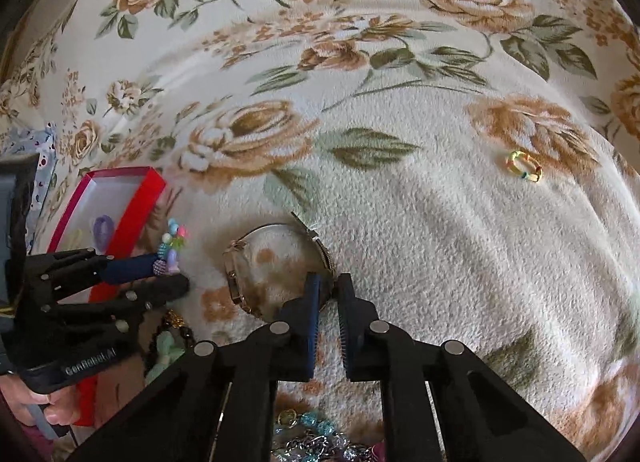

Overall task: Organize jewelry
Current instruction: 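Grasp the silver watch with the right tool while the left tool grasps the beaded bracelet, then carry the watch and bracelet into the box and open both tools, then grasp the pink hair clip with the right tool while the left tool grasps the green hair clip, then carry both hair clips into the box and open both tools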

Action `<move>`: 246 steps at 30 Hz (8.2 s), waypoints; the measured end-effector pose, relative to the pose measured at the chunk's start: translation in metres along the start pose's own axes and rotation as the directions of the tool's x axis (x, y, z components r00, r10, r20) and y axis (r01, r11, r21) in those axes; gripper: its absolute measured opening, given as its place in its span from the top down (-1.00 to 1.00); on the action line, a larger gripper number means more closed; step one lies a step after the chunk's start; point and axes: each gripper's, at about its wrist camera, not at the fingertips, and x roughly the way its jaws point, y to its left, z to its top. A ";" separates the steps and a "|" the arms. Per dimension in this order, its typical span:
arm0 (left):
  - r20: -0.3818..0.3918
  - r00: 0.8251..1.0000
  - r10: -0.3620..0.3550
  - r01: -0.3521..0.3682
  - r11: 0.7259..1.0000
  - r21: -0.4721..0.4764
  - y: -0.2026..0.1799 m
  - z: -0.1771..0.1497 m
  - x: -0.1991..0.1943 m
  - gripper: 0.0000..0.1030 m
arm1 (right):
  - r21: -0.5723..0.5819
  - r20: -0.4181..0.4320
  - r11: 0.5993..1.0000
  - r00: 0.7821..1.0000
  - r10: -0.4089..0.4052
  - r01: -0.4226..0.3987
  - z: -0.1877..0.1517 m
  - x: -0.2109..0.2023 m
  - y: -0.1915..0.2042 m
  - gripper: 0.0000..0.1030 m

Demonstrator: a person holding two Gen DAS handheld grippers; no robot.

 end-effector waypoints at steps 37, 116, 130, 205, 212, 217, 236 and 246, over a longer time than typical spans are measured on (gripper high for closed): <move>0.250 0.968 -0.003 0.054 0.978 -0.200 0.102 -0.109 -0.163 0.67 | -0.028 0.122 0.952 0.944 0.306 -0.305 0.004 -0.050 0.117 0.87; 0.212 0.977 0.006 0.055 0.959 -0.279 0.072 -0.159 -0.171 -0.40 | 0.135 0.192 0.971 0.967 0.168 -0.196 -0.079 -0.115 0.034 -0.03; 0.189 0.980 -0.063 0.091 0.985 -0.148 0.017 -0.139 -0.157 -0.40 | 0.222 0.190 0.968 0.979 0.076 -0.119 -0.112 -0.129 -0.018 -0.08; 0.049 0.997 -0.059 0.054 0.993 0.104 -0.044 -0.030 -0.026 0.80 | 0.180 0.126 0.974 0.985 0.116 -0.138 -0.096 -0.105 -0.014 0.63; 0.112 0.988 -0.108 0.103 0.993 0.049 -0.019 -0.043 -0.054 0.82 | 0.166 0.139 0.974 0.981 0.132 -0.154 -0.090 -0.105 -0.008 0.63; 0.163 0.979 -0.122 0.126 0.992 -0.015 0.006 -0.067 -0.089 0.82 | 0.136 0.142 0.973 0.976 0.166 -0.185 -0.083 -0.104 0.011 0.63; 0.266 0.964 0.013 0.054 0.968 -0.245 0.103 -0.170 -0.185 0.82 | -0.057 0.073 0.949 0.947 0.314 -0.310 -0.064 -0.078 0.133 0.63; 0.237 0.968 0.079 -0.004 0.953 -0.302 0.134 -0.178 -0.182 0.82 | -0.151 -0.004 0.923 0.934 0.358 -0.354 -0.056 -0.046 0.199 0.63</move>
